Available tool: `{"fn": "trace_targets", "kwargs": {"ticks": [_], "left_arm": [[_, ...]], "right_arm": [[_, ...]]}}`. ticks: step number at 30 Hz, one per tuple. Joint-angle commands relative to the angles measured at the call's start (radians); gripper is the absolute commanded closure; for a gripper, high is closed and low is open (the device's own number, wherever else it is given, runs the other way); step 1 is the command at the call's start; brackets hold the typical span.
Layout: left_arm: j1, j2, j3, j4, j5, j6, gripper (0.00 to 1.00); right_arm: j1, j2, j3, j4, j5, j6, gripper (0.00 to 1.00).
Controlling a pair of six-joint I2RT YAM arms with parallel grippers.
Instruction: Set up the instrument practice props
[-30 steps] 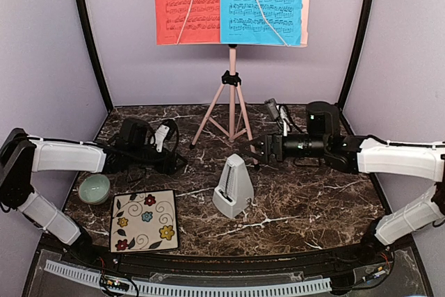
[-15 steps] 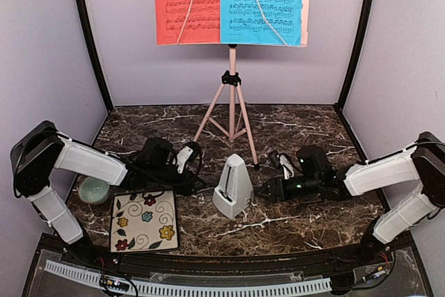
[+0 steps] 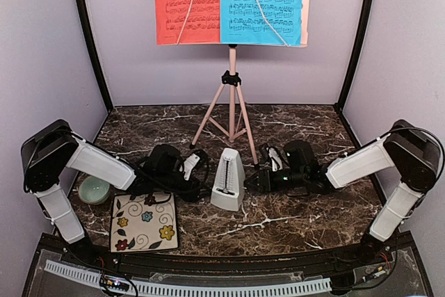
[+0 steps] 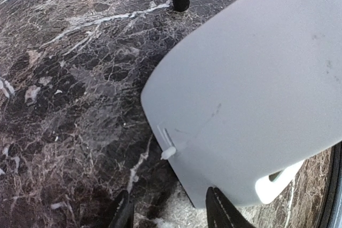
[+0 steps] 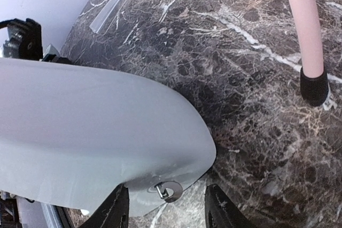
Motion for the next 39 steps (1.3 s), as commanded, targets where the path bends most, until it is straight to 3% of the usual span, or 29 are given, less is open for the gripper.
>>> {"fn": "trace_targets", "kwargs": {"ticks": [1, 8, 13, 17, 20, 29, 35, 39], "left_arm": [[-0.018, 0.015, 0.020, 0.066, 0.026, -0.020, 0.52], [-0.040, 0.058, 0.030, 0.179, 0.032, -0.086, 0.54], [-0.041, 0.058, 0.014, 0.218, 0.000, -0.115, 0.54], [-0.041, 0.029, 0.007, 0.206, -0.038, -0.108, 0.54], [-0.041, 0.019, 0.007, 0.198, -0.052, -0.098, 0.53], [-0.041, 0.023, 0.014, 0.189, -0.068, -0.094, 0.53], [-0.041, 0.029, 0.024, 0.188, -0.065, -0.090, 0.53], [-0.042, 0.033, 0.025, 0.186, -0.062, -0.094, 0.53]], "right_arm": [[-0.013, 0.066, 0.070, 0.083, -0.012, 0.006, 0.51], [-0.057, 0.061, 0.083, 0.060, -0.027, -0.025, 0.47], [-0.069, -0.061, 0.028, 0.018, -0.014, -0.068, 0.23], [-0.067, -0.148, -0.034, 0.038, 0.035, -0.069, 0.12], [-0.055, -0.171, -0.075, 0.096, 0.022, -0.049, 0.10], [0.043, -0.250, -0.052, 0.065, 0.079, -0.072, 0.06], [0.081, -0.226, 0.009, 0.033, 0.094, -0.088, 0.01], [0.094, -0.205, 0.044, 0.033, 0.104, -0.080, 0.04]]}}
